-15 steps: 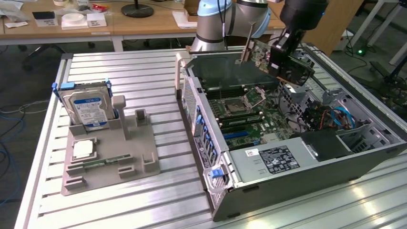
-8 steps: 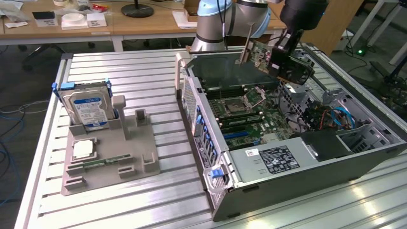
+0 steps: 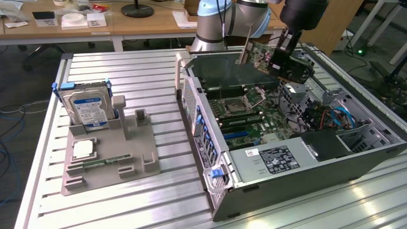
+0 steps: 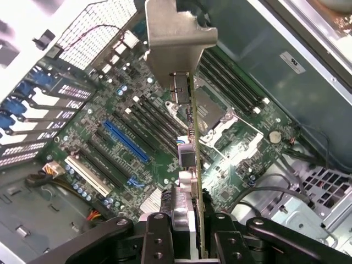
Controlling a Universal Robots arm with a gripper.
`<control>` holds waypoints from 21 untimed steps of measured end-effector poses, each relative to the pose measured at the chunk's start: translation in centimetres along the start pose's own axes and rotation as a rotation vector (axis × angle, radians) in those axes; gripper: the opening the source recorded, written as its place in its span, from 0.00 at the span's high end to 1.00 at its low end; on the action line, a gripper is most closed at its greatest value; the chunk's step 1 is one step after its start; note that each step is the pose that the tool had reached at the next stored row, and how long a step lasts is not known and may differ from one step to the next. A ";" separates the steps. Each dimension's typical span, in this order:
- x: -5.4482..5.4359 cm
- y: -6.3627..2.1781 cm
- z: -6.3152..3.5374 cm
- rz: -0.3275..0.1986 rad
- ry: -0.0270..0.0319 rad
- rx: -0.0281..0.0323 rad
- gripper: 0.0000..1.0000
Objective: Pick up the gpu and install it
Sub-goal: 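Insert the gpu into the slot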
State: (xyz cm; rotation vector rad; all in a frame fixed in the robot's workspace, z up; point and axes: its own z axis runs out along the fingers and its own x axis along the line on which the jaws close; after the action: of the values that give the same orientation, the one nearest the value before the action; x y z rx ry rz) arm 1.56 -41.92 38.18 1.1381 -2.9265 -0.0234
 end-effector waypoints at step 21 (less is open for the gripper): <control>0.0 0.00 0.00 -0.202 0.0027 -0.0011 0.70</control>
State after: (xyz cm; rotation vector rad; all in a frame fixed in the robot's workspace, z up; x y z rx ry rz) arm 1.56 -41.91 38.18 1.4273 -2.7954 -0.0236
